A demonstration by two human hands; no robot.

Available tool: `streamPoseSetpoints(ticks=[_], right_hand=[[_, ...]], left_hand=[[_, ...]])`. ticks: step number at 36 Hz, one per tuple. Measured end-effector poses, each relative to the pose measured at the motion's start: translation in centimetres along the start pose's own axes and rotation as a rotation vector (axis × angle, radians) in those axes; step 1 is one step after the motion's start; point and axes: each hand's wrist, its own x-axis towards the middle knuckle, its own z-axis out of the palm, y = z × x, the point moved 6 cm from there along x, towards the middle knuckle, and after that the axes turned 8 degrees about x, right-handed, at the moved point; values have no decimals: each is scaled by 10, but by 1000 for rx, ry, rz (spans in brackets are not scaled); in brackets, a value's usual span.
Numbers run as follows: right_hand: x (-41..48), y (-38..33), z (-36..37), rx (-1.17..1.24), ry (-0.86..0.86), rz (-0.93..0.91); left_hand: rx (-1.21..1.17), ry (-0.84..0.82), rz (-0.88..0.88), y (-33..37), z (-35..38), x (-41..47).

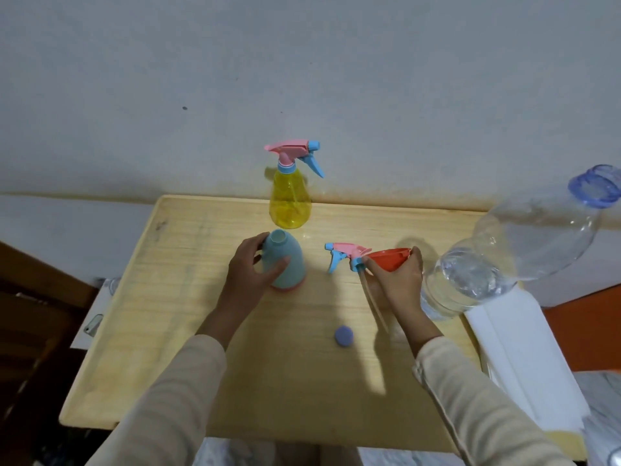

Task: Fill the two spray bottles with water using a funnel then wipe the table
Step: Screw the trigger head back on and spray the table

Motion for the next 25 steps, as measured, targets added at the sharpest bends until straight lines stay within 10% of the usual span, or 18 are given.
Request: streamPoseSetpoints(ticks=[11,25], right_hand=[[-31,-41,14,-201,11,-437],[-7,-33,56,-726,-247,-316]], left_hand=[[-44,47,-11,-12,-12,-9],[-41,93,-5,-16,-13,-11]])
